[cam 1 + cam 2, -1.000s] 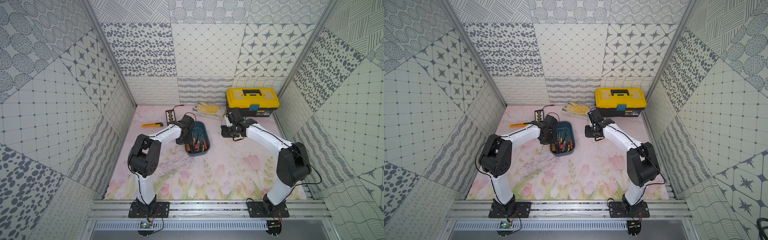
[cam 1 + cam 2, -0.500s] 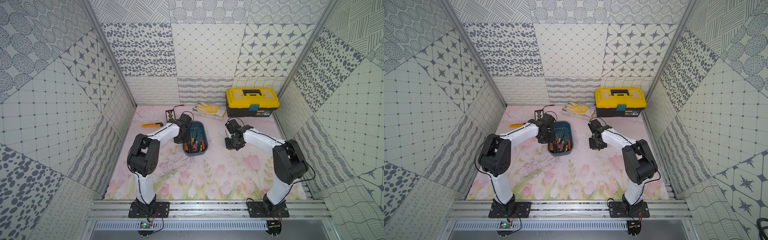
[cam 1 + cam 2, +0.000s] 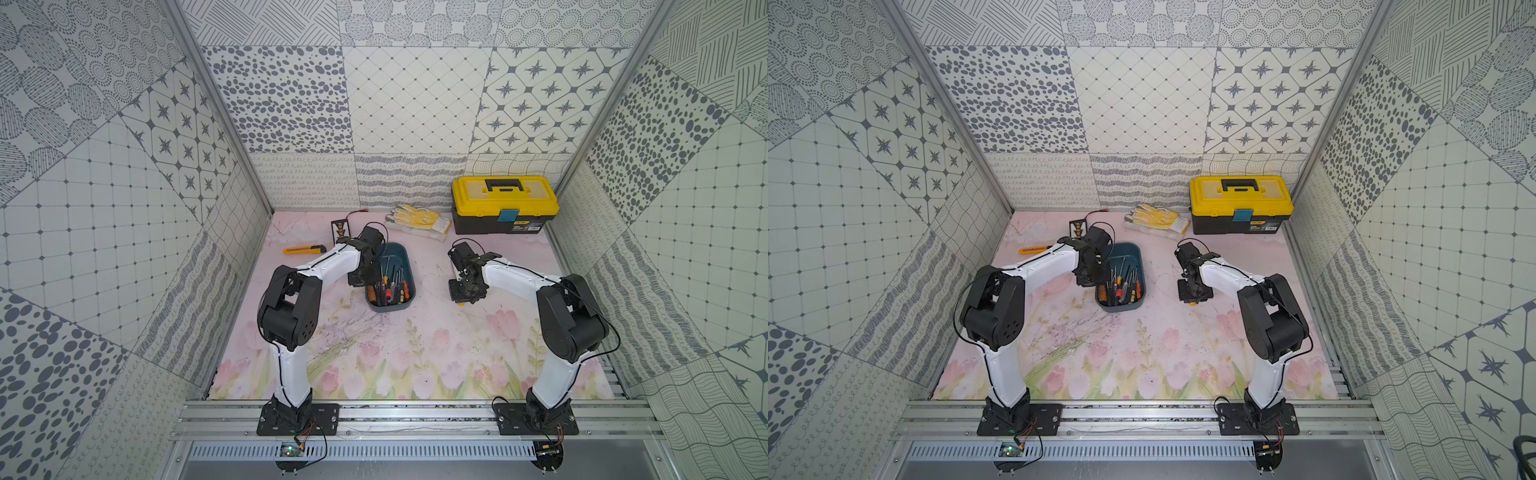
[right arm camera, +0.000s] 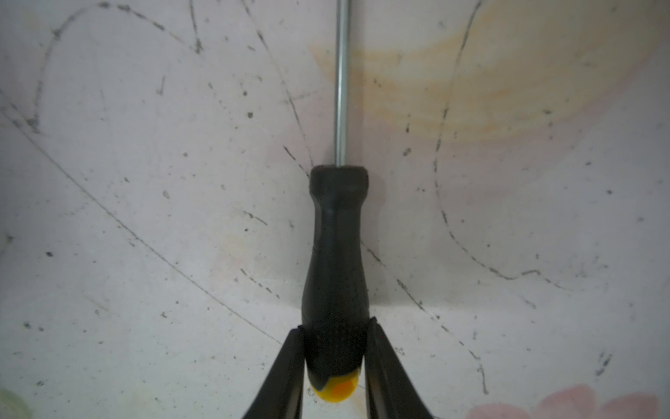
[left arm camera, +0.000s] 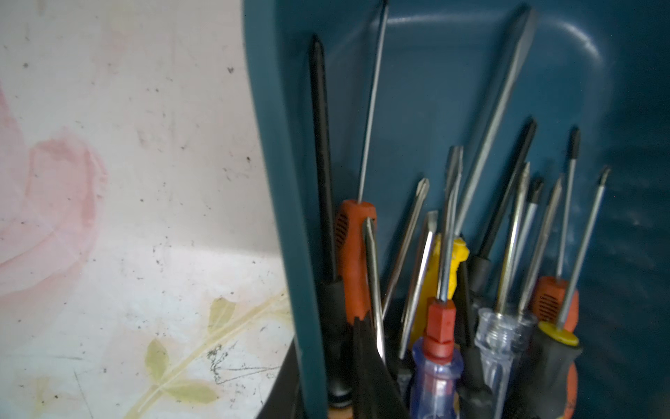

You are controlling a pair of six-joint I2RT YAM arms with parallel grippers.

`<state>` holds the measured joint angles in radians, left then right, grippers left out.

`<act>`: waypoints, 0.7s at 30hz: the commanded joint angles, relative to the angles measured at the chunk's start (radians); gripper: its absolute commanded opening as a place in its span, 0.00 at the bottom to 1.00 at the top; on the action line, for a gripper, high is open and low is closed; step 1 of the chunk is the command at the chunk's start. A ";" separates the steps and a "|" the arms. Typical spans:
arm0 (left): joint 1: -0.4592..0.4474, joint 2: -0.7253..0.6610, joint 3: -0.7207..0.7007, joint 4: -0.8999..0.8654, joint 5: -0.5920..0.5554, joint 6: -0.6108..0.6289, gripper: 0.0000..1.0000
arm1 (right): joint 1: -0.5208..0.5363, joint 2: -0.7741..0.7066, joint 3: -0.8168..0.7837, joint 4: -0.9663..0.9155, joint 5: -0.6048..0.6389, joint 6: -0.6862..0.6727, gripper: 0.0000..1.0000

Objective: Take out the screwdriver from the storage box
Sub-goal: Place the screwdriver at the center of the board.

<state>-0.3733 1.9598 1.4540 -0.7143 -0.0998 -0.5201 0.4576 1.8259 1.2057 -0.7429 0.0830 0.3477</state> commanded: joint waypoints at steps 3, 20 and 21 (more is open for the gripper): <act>0.012 0.010 0.028 -0.126 -0.092 0.038 0.00 | -0.005 0.049 -0.023 0.008 -0.016 0.023 0.02; 0.016 0.031 0.038 -0.126 -0.084 0.051 0.29 | -0.004 0.053 -0.021 0.008 -0.061 0.040 0.27; 0.016 0.032 0.036 -0.125 -0.084 0.049 0.33 | -0.005 0.054 -0.020 0.007 -0.063 0.040 0.27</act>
<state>-0.3649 1.9797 1.4967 -0.7547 -0.1078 -0.4854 0.4538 1.8275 1.2060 -0.7422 0.0525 0.3733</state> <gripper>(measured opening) 0.299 0.288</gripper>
